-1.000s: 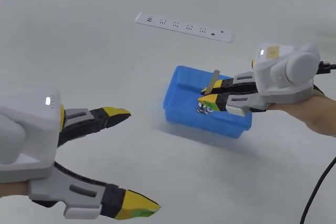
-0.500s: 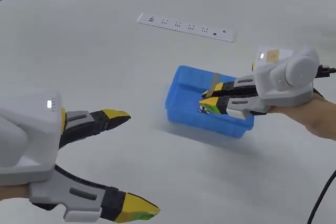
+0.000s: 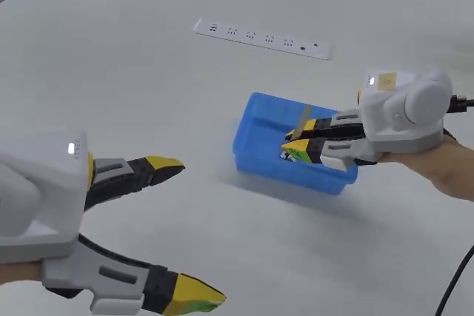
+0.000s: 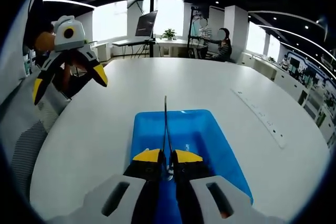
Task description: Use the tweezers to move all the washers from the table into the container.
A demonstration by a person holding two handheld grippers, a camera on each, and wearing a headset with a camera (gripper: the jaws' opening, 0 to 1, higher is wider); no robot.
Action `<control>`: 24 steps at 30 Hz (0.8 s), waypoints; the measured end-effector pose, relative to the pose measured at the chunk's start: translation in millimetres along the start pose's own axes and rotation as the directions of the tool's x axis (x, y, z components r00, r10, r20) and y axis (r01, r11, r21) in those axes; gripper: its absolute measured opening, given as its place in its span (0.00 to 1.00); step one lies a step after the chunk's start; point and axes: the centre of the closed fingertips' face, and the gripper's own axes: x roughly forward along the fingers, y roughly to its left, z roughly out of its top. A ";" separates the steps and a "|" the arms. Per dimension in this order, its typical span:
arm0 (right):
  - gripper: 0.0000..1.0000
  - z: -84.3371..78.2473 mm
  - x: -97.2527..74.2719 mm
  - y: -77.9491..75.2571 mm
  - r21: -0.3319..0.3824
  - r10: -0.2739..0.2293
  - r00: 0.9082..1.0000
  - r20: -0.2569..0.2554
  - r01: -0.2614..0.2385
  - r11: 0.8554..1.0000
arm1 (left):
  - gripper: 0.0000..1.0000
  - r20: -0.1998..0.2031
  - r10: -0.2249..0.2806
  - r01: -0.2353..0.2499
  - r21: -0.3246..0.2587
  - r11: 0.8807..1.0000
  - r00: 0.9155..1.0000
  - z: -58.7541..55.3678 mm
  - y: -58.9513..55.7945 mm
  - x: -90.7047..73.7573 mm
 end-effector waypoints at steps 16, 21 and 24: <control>0.08 8.8 -11.9 -1.3 -0.028 -0.015 1.000 -0.001 0.015 0.999 | 0.98 0.023 0.002 -0.003 0.037 0.999 1.000 19.0 25.6 11.2; 0.08 10.5 -14.6 -0.1 -0.043 -0.015 1.000 -0.009 0.015 0.999 | 0.96 0.065 -0.008 0.004 0.067 0.998 0.998 45.3 44.1 27.4; 0.08 12.5 -17.2 0.1 -0.049 -0.023 1.000 -0.012 0.022 0.999 | 0.94 0.133 -0.027 0.019 0.063 0.998 0.991 71.4 49.0 39.7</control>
